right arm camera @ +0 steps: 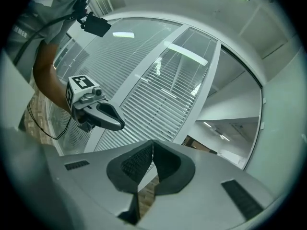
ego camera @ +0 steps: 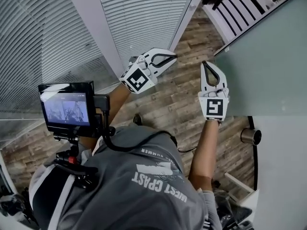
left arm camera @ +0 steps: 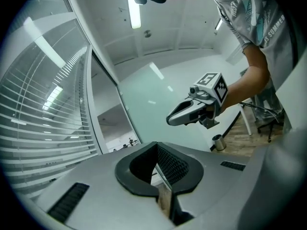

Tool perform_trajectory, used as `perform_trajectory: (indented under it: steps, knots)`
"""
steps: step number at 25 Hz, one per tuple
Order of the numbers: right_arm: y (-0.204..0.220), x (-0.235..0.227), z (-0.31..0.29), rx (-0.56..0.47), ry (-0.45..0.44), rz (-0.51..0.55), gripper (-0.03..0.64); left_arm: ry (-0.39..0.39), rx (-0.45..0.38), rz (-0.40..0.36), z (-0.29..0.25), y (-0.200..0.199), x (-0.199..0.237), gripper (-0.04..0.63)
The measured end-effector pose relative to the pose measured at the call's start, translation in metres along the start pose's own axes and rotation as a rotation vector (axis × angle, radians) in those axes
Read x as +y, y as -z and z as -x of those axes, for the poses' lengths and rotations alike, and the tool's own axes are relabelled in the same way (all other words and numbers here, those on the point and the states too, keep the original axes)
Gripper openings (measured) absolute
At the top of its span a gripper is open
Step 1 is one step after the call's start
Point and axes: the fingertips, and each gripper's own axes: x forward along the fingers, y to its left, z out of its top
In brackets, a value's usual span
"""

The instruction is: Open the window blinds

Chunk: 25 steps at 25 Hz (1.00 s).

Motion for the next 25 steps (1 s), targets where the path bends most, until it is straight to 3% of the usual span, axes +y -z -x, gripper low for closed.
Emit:
perform_trajectory:
  steps: [6,14,21,25]
  knots:
    - [0.001,-0.014,-0.005,-0.014,0.029,0.001,0.003,0.021,-0.011,-0.005,-0.010,-0.006,-0.005,0.003]
    - [0.046,-0.011,0.011,0.101,0.115,-0.075,0.003,0.128,-0.014,0.009,-0.017,-0.004,-0.050,0.004]
    - [0.064,-0.037,0.014,0.193,0.205,-0.049,0.005,0.135,-0.027,0.029,-0.026,-0.013,-0.063,0.003]
    - [0.080,-0.053,0.020,0.278,0.291,-0.021,0.076,0.169,-0.038,0.007,-0.031,-0.017,-0.071,0.004]
